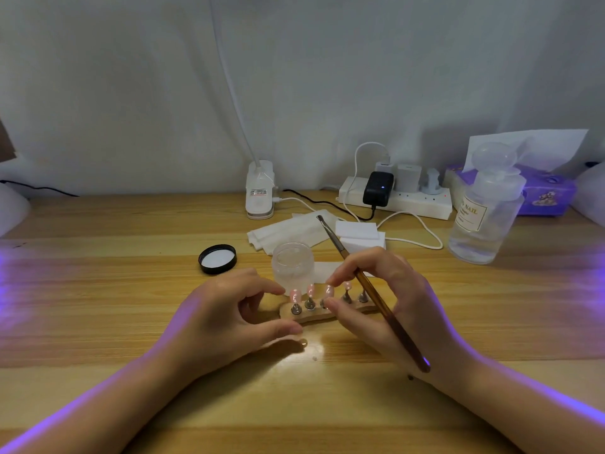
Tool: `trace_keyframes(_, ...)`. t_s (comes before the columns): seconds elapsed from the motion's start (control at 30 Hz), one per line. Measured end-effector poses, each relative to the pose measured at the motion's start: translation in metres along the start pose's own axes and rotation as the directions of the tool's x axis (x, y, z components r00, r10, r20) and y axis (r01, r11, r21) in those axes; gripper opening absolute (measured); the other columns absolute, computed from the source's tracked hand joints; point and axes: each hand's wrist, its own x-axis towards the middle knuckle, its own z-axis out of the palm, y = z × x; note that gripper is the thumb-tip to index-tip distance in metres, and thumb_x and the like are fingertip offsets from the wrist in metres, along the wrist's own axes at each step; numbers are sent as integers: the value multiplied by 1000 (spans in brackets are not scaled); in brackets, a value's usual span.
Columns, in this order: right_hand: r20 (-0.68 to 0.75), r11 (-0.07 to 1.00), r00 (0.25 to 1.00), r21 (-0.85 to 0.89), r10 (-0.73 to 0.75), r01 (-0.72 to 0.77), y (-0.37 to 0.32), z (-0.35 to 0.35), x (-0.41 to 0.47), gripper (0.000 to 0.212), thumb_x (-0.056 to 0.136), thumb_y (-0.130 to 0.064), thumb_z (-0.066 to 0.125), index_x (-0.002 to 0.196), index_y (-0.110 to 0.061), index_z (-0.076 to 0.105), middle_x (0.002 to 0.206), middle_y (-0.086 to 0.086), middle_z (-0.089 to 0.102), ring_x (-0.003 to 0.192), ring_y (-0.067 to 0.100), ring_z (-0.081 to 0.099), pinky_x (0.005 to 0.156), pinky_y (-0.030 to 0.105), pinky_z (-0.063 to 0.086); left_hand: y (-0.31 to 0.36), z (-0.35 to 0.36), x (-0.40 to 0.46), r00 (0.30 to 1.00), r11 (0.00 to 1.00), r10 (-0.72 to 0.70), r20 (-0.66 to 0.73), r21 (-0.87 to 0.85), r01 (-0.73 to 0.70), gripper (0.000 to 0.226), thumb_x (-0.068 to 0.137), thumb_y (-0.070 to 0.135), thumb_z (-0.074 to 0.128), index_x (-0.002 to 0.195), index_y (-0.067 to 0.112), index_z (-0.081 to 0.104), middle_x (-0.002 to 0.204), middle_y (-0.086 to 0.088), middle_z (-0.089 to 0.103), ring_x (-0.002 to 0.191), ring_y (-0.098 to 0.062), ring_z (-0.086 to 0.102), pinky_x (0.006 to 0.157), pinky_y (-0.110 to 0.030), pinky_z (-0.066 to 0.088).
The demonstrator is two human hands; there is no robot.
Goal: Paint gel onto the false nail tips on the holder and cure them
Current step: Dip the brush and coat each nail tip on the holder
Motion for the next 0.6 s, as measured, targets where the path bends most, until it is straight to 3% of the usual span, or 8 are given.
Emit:
trace_keyframes(0.07, -13, 999, 1000, 36, 24, -23, -4, 0, 1, 23, 74, -37, 62, 93, -33, 51, 89, -20, 59, 88, -2, 58, 82, 32, 49, 7, -4, 1, 988, 992, 107, -114, 81, -98, 47, 68, 56, 63, 83, 13, 70, 65, 11, 47, 58, -7, 41, 51, -22, 39)
trace_keyframes(0.17, -23, 995, 999, 92, 29, -27, -9, 1, 1, 22, 74, -34, 63, 92, -29, 53, 88, -13, 63, 87, 1, 59, 78, 30, 50, 15, -5, 0, 947, 974, 225, -231, 68, -214, 30, 73, 44, 67, 82, 15, 67, 69, 5, 53, 62, -2, 44, 55, -15, 39)
trace_keyframes(0.3, -21, 989, 1000, 150, 19, -16, -14, 1, 2, 23, 74, -25, 66, 92, -15, 56, 87, -4, 65, 86, 1, 60, 76, 22, 50, 18, 3, -2, 960, 970, 244, -135, 35, -241, 31, 74, 38, 68, 90, 12, 73, 73, 1, 58, 64, -10, 53, 53, -27, 45)
trace_keyframes(0.43, -18, 987, 1000, 160, 8, -5, -17, 0, 3, 23, 75, -25, 66, 94, -18, 54, 88, -4, 66, 88, 1, 62, 77, 27, 52, 19, 7, -2, 968, 973, 205, -142, -74, -217, 27, 74, 32, 69, 99, 20, 71, 75, 4, 56, 67, -6, 53, 55, -24, 45)
trace_keyframes(0.6, -12, 986, 1000, 164, -18, 20, -18, 1, 1, 24, 74, -23, 67, 94, -20, 54, 87, -3, 67, 86, 3, 63, 78, 22, 50, 22, 9, 0, 971, 973, 194, -140, -101, -209, 25, 75, 31, 66, 98, 20, 65, 73, 0, 60, 66, -3, 53, 56, -18, 44)
